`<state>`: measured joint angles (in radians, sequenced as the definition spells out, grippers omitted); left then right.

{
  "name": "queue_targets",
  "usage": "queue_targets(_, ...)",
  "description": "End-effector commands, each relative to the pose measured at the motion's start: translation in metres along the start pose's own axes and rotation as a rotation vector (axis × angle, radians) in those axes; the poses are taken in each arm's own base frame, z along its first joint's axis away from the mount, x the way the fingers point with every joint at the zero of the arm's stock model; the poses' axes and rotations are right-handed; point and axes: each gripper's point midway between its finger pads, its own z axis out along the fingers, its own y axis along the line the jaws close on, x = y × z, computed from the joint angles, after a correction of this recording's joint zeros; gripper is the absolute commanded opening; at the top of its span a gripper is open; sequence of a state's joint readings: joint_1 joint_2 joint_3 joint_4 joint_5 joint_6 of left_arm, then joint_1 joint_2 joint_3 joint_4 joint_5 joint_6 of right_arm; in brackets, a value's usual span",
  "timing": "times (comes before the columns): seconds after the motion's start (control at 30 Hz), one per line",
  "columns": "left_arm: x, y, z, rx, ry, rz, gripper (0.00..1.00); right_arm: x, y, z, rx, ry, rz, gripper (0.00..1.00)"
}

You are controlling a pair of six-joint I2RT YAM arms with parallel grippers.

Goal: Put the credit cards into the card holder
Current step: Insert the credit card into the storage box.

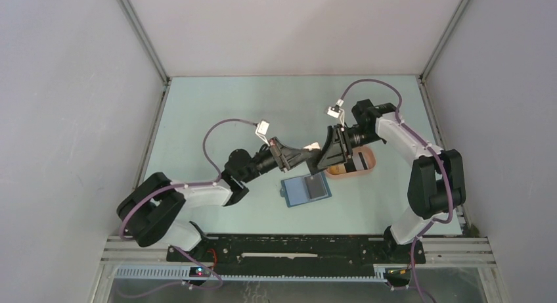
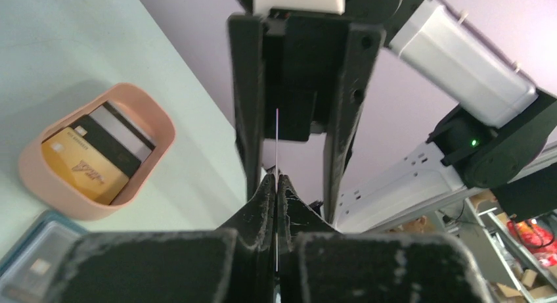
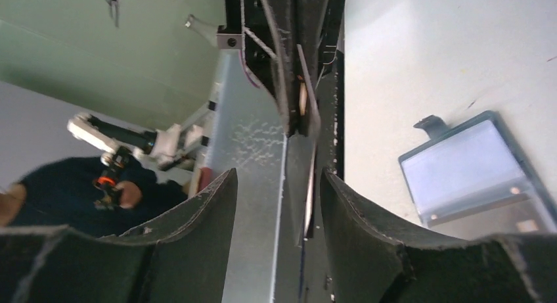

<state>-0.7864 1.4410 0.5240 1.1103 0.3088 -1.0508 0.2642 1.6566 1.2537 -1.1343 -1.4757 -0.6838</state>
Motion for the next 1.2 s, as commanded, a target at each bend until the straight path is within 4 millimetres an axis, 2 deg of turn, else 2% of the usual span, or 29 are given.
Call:
queue_targets(0.0,0.001,-0.014,-0.027,0.071,0.004,0.091,0.0,0.012,0.009,-0.006,0.059,0.099,-0.157,0.58)
queue_targets(0.1,0.005,-0.006,-0.046,0.046,0.007,-0.003,0.0,0.016,0.004,-0.012,0.134,0.134,-0.205,0.58)
queue_targets(0.27,0.001,0.007,-0.075,0.027,-0.008,-0.333,0.0,0.016,-0.027,-0.025,0.4,0.164,-0.268,0.58)
queue_targets(0.37,0.0,0.012,-0.087,0.028,0.0,-0.564,0.0,0.012,-0.027,-0.029,0.422,0.145,-0.262,0.58)
queue_targets(0.5,0.005,0.022,-0.089,-0.001,0.051,-0.68,0.0,0.012,-0.029,-0.028,0.427,0.146,-0.244,0.57)
queue_targets(0.63,0.006,0.028,-0.088,-0.014,0.074,-0.686,0.0,0.013,-0.03,-0.028,0.44,0.154,-0.25,0.57)
queue_targets(0.87,0.014,0.04,-0.094,-0.04,0.044,-0.538,0.0,0.016,-0.029,-0.032,0.489,0.161,-0.352,0.57)
queue_targets(1.03,0.029,0.05,-0.099,-0.082,-0.004,-0.35,0.0,0.026,-0.023,-0.023,0.457,0.203,-0.592,0.6)
queue_targets(1.17,0.028,0.064,-0.105,-0.158,-0.118,-0.241,0.0,0.04,-0.028,-0.016,0.419,0.279,-0.807,0.64)
